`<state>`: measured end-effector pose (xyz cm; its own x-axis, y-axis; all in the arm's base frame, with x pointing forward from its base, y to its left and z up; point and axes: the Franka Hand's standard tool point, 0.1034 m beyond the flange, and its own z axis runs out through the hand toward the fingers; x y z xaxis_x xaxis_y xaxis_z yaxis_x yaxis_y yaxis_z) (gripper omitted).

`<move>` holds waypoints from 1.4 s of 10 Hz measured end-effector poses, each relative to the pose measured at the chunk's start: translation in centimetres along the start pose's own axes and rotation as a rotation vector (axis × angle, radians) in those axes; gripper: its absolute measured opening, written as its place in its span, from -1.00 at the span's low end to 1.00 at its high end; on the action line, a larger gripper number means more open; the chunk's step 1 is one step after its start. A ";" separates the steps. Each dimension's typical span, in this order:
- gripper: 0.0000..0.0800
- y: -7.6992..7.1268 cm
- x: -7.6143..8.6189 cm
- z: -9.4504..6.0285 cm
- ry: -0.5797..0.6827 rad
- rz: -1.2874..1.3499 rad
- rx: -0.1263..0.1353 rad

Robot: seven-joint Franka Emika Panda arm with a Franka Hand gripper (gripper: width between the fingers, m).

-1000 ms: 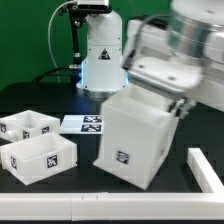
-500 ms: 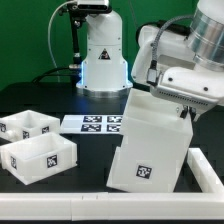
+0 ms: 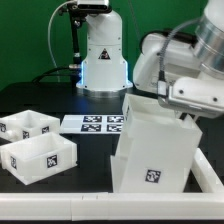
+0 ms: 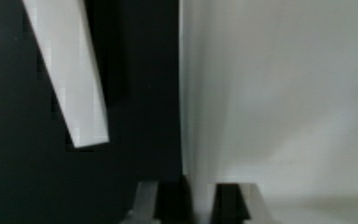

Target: Assemble drawer

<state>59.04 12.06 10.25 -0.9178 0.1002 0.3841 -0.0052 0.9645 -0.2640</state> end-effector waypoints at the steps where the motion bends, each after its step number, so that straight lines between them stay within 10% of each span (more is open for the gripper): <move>1: -0.91 0.2 0.0 0.0 -0.006 0.002 0.013; 4: -0.91 -0.1 -0.1 0.1 -0.004 0.008 0.010; 6: -0.12 -0.2 -0.1 0.1 -0.003 0.010 0.010; 7: -0.12 -0.2 -0.1 0.1 -0.003 0.010 0.010; 9: 0.53 -0.3 -0.1 0.0 -0.005 0.016 0.009; 12: 0.62 -2.0 0.3 -4.1 -0.062 0.108 0.005; 14: 0.62 -2.1 0.2 -4.0 -0.061 0.256 -0.002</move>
Offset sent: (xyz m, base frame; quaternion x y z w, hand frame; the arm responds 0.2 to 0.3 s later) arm 0.0000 0.0000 0.0000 0.0000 0.0000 0.0000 1.0000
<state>60.42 11.00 14.48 -0.9114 0.3259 0.2514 0.2305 0.9102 -0.3442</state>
